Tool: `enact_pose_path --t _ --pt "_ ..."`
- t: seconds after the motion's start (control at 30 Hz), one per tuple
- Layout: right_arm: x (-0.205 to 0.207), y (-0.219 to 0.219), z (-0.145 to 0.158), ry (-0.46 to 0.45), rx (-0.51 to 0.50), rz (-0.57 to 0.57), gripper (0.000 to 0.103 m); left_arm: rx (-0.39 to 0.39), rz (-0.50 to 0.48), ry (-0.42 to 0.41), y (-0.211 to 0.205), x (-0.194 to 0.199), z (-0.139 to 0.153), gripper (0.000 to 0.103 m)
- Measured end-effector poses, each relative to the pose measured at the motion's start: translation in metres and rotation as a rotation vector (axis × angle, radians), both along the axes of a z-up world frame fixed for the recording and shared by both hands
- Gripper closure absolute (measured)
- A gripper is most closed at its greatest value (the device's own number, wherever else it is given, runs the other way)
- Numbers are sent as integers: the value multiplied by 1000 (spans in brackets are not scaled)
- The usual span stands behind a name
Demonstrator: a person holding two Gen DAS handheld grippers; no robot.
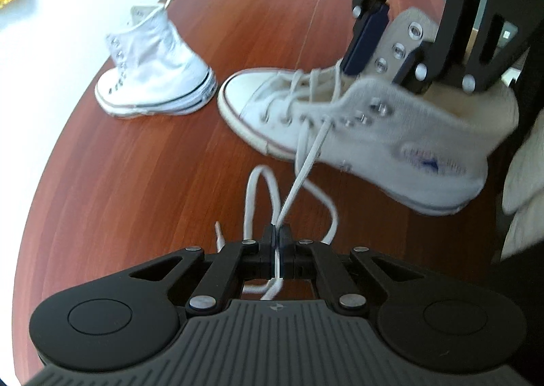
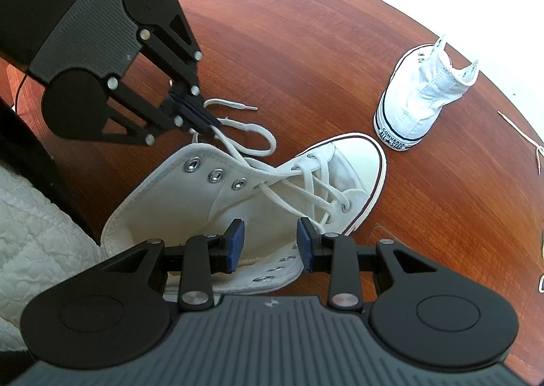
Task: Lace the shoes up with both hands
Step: 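Tighten the lace with the left gripper while the right gripper holds the sneaker collar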
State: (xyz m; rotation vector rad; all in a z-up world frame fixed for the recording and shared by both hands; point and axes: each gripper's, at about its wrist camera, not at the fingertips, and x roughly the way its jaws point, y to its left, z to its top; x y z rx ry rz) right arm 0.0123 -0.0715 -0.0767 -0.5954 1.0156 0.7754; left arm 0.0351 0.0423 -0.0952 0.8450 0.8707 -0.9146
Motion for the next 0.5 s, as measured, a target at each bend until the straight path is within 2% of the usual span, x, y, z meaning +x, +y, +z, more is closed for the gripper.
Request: enact_pose_path --t 0.5 --pt "-4 2 1 -2 -2 -17 68 79 96 48 51 -6 -18 101"
